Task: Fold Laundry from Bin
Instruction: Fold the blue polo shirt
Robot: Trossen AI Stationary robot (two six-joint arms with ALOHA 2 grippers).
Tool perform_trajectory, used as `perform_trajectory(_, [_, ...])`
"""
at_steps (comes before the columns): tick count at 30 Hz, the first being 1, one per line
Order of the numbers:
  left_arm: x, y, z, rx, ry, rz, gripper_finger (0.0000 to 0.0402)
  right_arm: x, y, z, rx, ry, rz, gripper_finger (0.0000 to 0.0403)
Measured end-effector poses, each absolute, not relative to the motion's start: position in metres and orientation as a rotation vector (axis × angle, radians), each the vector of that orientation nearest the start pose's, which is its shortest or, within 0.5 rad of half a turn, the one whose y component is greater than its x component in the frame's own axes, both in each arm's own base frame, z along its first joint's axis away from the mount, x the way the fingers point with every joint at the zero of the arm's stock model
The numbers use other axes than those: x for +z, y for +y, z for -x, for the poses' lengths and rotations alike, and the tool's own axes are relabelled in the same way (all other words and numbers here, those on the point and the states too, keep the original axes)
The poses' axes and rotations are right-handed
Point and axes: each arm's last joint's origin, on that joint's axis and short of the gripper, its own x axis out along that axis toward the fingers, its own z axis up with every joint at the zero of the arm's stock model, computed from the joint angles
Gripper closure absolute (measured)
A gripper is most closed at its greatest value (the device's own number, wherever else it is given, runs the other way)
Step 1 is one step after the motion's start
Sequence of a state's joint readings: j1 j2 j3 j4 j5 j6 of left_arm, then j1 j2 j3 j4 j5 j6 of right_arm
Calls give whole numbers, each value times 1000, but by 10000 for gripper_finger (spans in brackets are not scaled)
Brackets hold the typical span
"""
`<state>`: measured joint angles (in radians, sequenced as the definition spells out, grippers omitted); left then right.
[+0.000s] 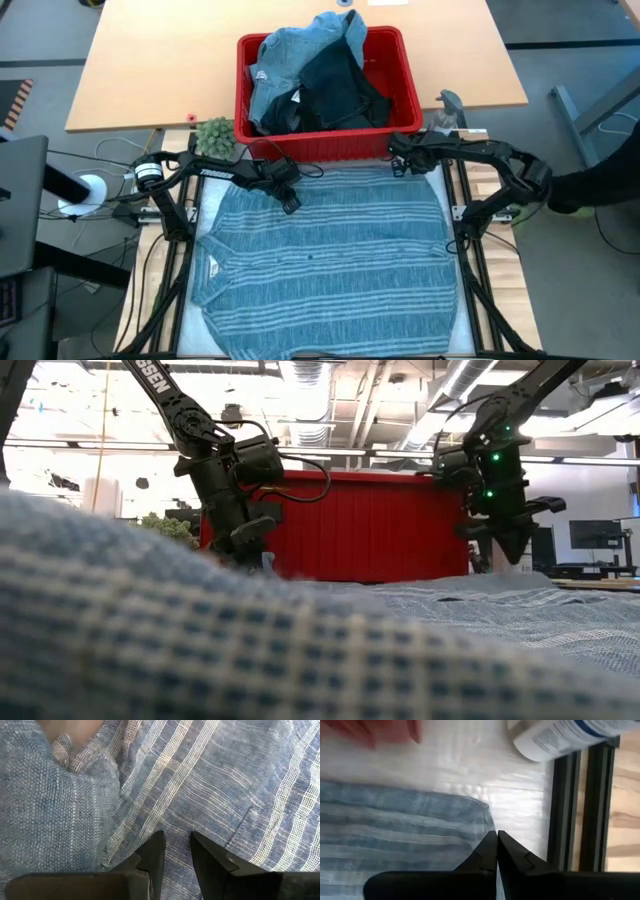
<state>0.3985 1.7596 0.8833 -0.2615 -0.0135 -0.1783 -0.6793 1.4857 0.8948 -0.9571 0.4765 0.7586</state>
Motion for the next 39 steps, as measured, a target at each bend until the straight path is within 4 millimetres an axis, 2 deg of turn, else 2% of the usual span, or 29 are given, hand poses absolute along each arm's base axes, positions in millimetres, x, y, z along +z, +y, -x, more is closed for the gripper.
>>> perform_trajectory(7, [125,122,-288,483,1092,371,313,188,-158,-173,-1461,1236,-692,334])
perform_trajectory(9, [125,122,-288,485,1092,371,313,190,-153,-182,-1336,1209,-703,335])
perform_trajectory(12, [125,122,-288,489,1093,369,313,191,-140,-201,-1147,1160,-745,361])
perform_trajectory(14, [125,122,-288,489,1093,368,313,187,-131,-210,-1117,1166,-716,385])
perform_trajectory(16, [125,122,-288,490,1093,368,313,178,-124,-217,-1102,1175,-684,387])
perform_trajectory(22, [125,122,-288,495,1094,365,313,149,-129,-215,-1184,1271,-696,386])
perform_trajectory(26, [125,122,-288,495,1094,364,313,141,-136,-210,-1292,1300,-670,385])
perform_trajectory(29, [125,122,-288,495,1096,365,313,142,-140,-207,-1333,1282,-640,381])
perform_trajectory(35, [125,122,-287,495,1100,365,313,161,-147,-199,-1400,1219,-610,381])
perform_trajectory(39, [125,122,-287,496,1100,367,313,167,-154,-190,-1440,1215,-598,381])
